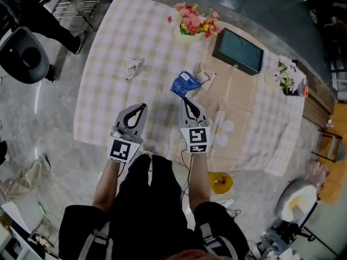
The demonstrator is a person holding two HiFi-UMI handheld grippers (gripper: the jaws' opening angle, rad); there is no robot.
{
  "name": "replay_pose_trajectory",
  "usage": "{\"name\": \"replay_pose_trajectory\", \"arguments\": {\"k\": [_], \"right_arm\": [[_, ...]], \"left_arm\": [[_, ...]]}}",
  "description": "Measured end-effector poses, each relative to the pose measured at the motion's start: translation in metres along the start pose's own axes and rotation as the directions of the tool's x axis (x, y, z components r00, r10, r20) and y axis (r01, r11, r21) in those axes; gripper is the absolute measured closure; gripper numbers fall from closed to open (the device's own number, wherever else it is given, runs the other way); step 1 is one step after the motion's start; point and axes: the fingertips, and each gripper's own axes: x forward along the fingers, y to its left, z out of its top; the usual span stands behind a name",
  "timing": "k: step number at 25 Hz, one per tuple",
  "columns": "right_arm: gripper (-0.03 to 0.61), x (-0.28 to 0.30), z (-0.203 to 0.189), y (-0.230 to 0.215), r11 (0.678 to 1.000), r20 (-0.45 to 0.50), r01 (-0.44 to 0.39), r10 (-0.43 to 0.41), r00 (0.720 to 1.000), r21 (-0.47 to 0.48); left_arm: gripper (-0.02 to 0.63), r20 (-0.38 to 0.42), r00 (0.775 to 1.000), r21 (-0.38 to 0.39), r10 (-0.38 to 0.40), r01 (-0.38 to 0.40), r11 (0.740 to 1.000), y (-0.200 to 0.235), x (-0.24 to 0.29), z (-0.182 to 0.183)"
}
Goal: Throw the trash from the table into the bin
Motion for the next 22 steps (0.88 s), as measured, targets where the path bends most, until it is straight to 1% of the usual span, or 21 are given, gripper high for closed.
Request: {"name": "replay_pose_trajectory", "arguments": {"k": [3, 5, 9, 12, 15, 17, 22], "right_arm": [[0.566, -0.033, 0.004, -0.002, 0.998, 0.018, 0.060, -0.061, 0.998, 0.027], [0.566, -0.059, 0.006, -0.004, 0.991, 0.027, 0.120, -0.121, 0.992, 0.052], [0.568, -0.110, 0.008, -0.003, 0.972, 0.045, 0.216, -0.220, 0.974, 0.089], [0.568, -0.143, 0.007, -0.004, 0.954, 0.063, 0.279, -0.287, 0.956, 0.112], [0.568, -0.176, 0.005, -0.011, 0.930, 0.082, 0.343, -0.355, 0.931, 0.135], [0.568, -0.200, 0.000, -0.016, 0.910, 0.088, 0.385, -0.401, 0.912, 0.156], [0.568, -0.263, -0.028, -0.034, 0.841, 0.069, 0.497, -0.520, 0.851, 0.211]], "left_arm": [[0.611, 0.017, 0.999, 0.013, -0.051, 0.051, 0.999, -0.017, -0.007, 0.011], [0.611, 0.031, 0.994, 0.023, -0.103, 0.103, 0.994, -0.028, -0.009, 0.019], [0.611, 0.054, 0.978, 0.061, -0.202, 0.199, 0.978, -0.058, -0.017, 0.034], [0.611, 0.062, 0.960, 0.076, -0.273, 0.268, 0.960, -0.085, -0.020, 0.040], [0.611, 0.063, 0.935, 0.098, -0.349, 0.342, 0.935, -0.117, -0.019, 0.044], [0.611, 0.060, 0.915, 0.111, -0.400, 0.392, 0.913, -0.141, -0.016, 0.045], [0.611, 0.052, 0.851, 0.141, -0.523, 0.512, 0.847, -0.205, -0.012, 0.046]]}}
